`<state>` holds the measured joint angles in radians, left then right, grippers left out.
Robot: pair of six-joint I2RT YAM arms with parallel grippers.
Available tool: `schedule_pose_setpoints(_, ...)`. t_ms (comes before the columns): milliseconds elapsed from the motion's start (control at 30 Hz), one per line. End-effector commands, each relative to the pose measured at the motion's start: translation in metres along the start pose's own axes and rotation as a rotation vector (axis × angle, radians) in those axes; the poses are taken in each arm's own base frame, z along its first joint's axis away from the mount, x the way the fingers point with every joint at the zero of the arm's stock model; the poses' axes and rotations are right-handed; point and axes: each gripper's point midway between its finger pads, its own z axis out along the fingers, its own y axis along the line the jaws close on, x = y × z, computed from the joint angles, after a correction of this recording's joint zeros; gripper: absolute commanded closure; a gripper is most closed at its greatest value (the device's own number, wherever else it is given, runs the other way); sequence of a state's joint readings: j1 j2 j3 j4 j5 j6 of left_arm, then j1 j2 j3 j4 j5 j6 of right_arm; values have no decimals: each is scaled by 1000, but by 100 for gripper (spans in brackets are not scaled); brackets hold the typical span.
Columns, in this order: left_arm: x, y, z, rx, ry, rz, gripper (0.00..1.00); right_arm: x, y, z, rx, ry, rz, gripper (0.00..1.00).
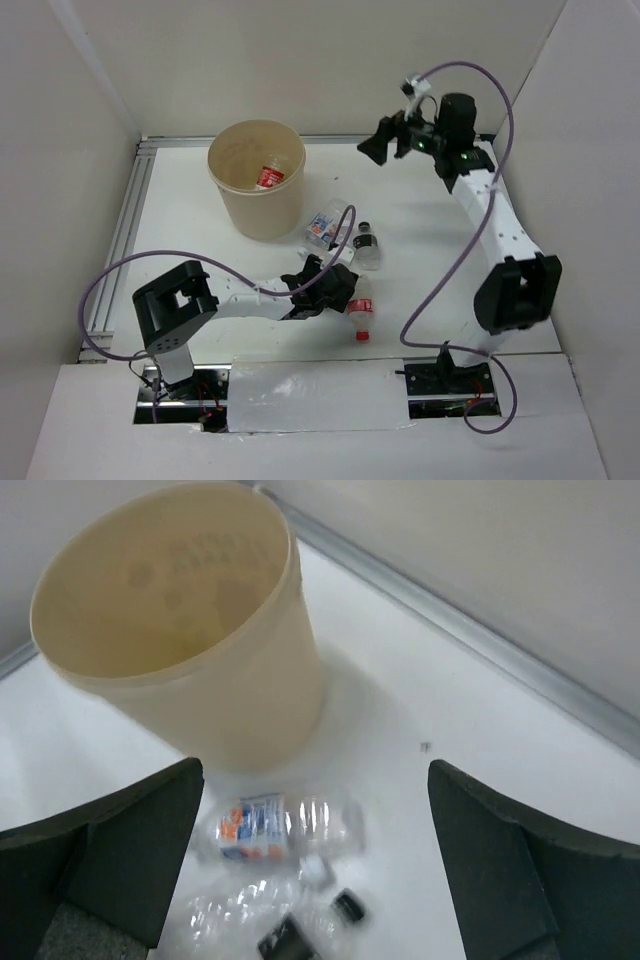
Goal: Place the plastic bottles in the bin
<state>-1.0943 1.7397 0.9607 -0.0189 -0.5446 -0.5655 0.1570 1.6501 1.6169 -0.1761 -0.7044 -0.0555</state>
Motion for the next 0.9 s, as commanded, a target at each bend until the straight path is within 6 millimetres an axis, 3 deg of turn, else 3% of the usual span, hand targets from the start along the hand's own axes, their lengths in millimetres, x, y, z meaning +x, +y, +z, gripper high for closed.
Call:
schedule_pose_setpoints(0, -14, -15, 10, 46, -27, -6, 16, 74, 24, -34, -30, 144, 77, 0)
schedule_pose_setpoints(67, -21, -22, 11, 66, -35, -14, 27, 97, 18, -56, 6, 167, 119, 0)
schedule_pose_setpoints(100, -20, -23, 14, 63, -29, -10, 42, 97, 23, -68, 17, 156, 100, 1)
schedule_pose_setpoints(133, -15, -23, 17, 54, -13, 0, 49, 122, 21, -78, 38, 190, 144, 1)
schedule_pose_setpoints(167, -20, -25, 16, 59, -21, -5, 55, 129, 21, -85, 50, 195, 155, 1)
schedule_pose_setpoints(200, -17, -23, 16, 54, -11, 0, 68, 128, 26, -93, 51, 182, 149, 3)
schedule_pose_setpoints(233, -26, -25, 12, 63, -29, -1, 75, 142, 24, -101, 68, 198, 166, 3)
schedule_pose_setpoints(300, -35, -32, -2, 85, -59, 16, 89, 144, 25, -112, 89, 192, 158, 5)
schedule_pose_setpoints(333, -41, -34, -11, 90, -76, 33, 98, 154, 23, -118, 111, 208, 178, 5)
schedule_pose_setpoints(367, -46, -35, -20, 97, -93, 31, 99, 157, 15, -126, 142, 203, 179, 5)
schedule_pose_setpoints(400, -63, -39, -38, 127, -139, 22, 100, 160, 11, -132, 167, 204, 185, 7)
schedule_pose_setpoints(567, -92, -30, -92, 163, -226, 1, 100, 176, -12, -156, 277, 224, 166, 5)
schedule_pose_setpoints(633, -109, -21, -114, 176, -285, -25, 92, 187, -14, -162, 285, 257, 151, 2)
schedule_pose_setpoints(667, -110, -16, -117, 169, -294, -31, 80, 189, -15, -163, 290, 268, 142, 1)
schedule_pose_setpoints(700, -112, -15, -119, 169, -302, -18, 63, 193, -17, -162, 286, 280, 137, 1)
schedule_pose_setpoints(733, -113, -12, -119, 157, -308, 0, 31, 208, -16, -162, 271, 321, 149, 1)
schedule_pose_setpoints(800, -117, -5, -111, 118, -304, 3, 20, 222, -13, -160, 237, 362, 155, 1)
schedule_pose_setpoints(867, -118, -4, -105, 109, -288, 5, 19, 238, -10, -150, 198, 415, 167, 1)
